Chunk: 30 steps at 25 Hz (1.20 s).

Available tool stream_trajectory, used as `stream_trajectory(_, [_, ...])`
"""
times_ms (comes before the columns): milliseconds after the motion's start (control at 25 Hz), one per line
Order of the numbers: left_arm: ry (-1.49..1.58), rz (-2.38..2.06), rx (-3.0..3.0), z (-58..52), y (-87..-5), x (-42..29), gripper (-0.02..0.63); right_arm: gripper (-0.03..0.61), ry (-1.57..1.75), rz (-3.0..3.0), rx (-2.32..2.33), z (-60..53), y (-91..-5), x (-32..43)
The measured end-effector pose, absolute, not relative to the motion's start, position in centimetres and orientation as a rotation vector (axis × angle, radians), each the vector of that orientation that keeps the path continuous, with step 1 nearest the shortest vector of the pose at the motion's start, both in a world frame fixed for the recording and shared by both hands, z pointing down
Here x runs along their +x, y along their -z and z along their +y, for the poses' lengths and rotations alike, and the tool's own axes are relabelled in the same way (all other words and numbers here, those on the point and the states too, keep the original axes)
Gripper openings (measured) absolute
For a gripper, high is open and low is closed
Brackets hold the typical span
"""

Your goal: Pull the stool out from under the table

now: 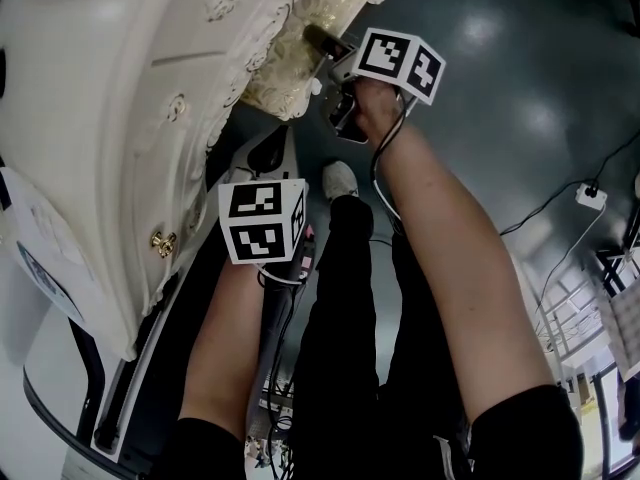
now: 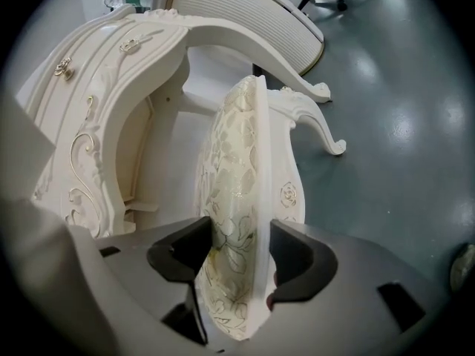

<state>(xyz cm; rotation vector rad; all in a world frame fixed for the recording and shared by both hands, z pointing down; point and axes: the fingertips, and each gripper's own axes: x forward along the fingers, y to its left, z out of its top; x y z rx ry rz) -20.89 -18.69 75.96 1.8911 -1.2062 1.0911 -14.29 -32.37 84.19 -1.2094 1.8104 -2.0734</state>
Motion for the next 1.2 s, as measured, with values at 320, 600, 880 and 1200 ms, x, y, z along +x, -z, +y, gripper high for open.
stream_trajectory(320, [-1.116, -1.184, 1.911, -18.3, -75.8, -19.8, 0.000, 0.242, 2.092, 1.823, -1.208, -31.4, -84.0, -13.1])
stream_trajectory(600, [-1.143, -1.158, 1.935, -18.0, -76.0, -18.1, 0.000, 0.239, 2.086, 1.834, -1.201, -29.4, -84.0, -10.3])
stream_trajectory(880, [-1.169, -1.120, 1.964, -17.8, -75.9, -15.7, 0.000, 0.239, 2.108, 1.834, -1.209, -26.9, -84.0, -7.8])
stream_trajectory(1200, [-1.204, -1.089, 1.984, -17.6, -75.9, -13.4, 0.000, 0.238, 2.111, 1.838, -1.214, -22.6, -84.0, -3.9])
